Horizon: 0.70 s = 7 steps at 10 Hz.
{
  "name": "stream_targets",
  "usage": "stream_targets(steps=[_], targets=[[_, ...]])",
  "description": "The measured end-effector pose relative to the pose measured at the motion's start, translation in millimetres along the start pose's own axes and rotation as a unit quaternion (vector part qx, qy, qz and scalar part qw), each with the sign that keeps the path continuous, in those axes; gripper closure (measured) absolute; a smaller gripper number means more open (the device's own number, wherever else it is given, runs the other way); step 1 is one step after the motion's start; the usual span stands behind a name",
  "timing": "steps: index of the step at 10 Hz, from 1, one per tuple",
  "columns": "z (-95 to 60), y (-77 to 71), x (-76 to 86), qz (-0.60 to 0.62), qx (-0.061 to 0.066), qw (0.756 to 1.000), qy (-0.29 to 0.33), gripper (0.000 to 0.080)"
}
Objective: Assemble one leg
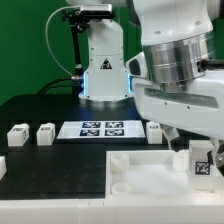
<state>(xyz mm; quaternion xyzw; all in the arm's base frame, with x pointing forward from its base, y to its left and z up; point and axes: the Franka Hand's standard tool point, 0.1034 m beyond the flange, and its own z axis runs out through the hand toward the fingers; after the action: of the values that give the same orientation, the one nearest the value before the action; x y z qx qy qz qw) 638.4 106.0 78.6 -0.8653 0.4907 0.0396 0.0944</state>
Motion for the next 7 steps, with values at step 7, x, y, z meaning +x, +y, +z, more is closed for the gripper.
stream_targets(steps=[7], targets=[[5.2, -4.9, -13.4, -0.413, -0.035, 0.910, 0.030, 0.0282]])
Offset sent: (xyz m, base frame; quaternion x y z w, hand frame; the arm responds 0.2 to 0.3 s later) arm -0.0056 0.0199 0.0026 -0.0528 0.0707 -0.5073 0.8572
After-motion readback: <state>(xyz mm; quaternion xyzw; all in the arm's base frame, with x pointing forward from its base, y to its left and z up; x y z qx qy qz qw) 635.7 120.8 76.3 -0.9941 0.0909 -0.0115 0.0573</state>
